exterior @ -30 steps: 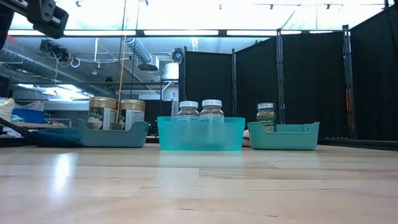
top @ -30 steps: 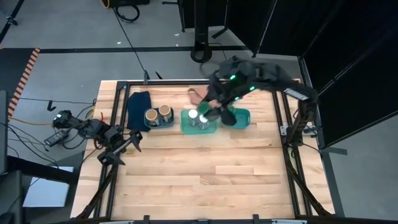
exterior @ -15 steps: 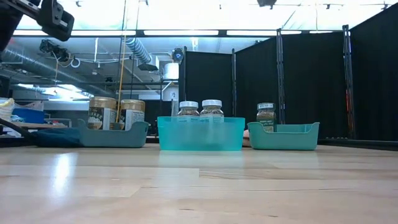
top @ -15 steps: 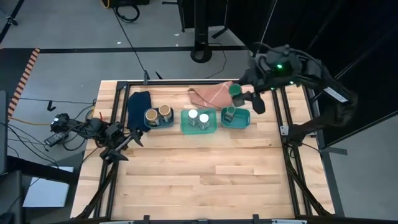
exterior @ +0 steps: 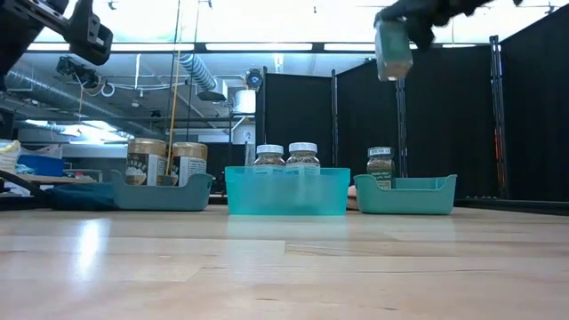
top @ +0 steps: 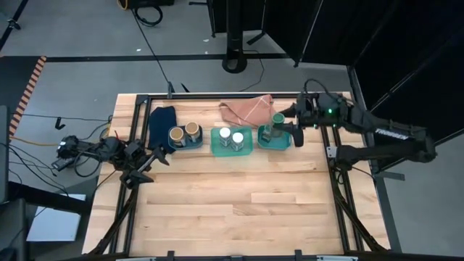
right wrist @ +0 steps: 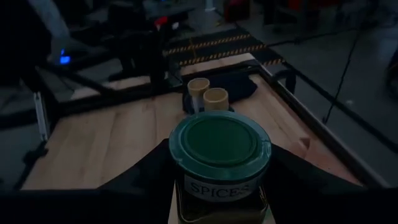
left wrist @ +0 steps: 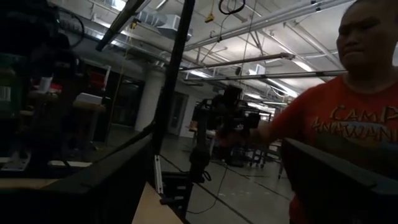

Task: Sort spices by type
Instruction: Put the green seasoning into the light green bin

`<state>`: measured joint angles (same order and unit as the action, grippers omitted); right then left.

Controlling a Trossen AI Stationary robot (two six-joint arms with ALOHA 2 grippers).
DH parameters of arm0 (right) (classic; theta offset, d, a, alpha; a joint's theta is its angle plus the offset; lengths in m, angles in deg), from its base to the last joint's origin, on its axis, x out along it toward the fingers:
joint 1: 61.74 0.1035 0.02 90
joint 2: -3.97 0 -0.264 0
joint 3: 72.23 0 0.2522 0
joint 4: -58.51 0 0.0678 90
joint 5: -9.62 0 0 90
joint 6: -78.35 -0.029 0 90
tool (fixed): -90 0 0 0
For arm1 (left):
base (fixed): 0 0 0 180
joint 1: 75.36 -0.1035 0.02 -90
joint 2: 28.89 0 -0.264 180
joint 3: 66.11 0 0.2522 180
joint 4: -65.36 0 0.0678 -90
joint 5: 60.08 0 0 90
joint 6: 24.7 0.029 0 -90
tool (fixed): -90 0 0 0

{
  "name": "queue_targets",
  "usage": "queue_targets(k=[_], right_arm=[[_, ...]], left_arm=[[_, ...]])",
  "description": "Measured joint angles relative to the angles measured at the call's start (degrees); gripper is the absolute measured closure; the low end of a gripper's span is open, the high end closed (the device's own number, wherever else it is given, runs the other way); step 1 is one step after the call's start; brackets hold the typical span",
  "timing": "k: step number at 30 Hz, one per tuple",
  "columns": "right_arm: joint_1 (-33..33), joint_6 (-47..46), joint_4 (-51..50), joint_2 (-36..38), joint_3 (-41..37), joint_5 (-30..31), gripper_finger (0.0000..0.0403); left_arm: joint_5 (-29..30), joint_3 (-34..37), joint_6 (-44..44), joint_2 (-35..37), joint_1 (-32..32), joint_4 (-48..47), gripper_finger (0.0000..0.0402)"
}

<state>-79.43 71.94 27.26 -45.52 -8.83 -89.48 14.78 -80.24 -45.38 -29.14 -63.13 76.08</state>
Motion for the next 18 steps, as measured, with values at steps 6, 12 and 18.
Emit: queue_targets(k=[6, 12, 18], right_arm=[[3.3, -4.38, 5.22, 8.86, -9.37, 11.84, 0.0195], [7.45, -8.08, 5.44, 16.61, -15.91, 33.74, 0.0195], [10.52, -14.54, 6.21, 18.47, -22.35, 40.83, 0.0195]], left_arm=[[0.0, 0.0, -0.9, 0.0, -1.16, -0.26, 0.0039], [0.0, 0.0, -0.55, 0.0, -2.5, -0.32, 0.0039], [0.0, 0.0, -0.57, 0.0, -3.87, -0.49, 0.0039]])
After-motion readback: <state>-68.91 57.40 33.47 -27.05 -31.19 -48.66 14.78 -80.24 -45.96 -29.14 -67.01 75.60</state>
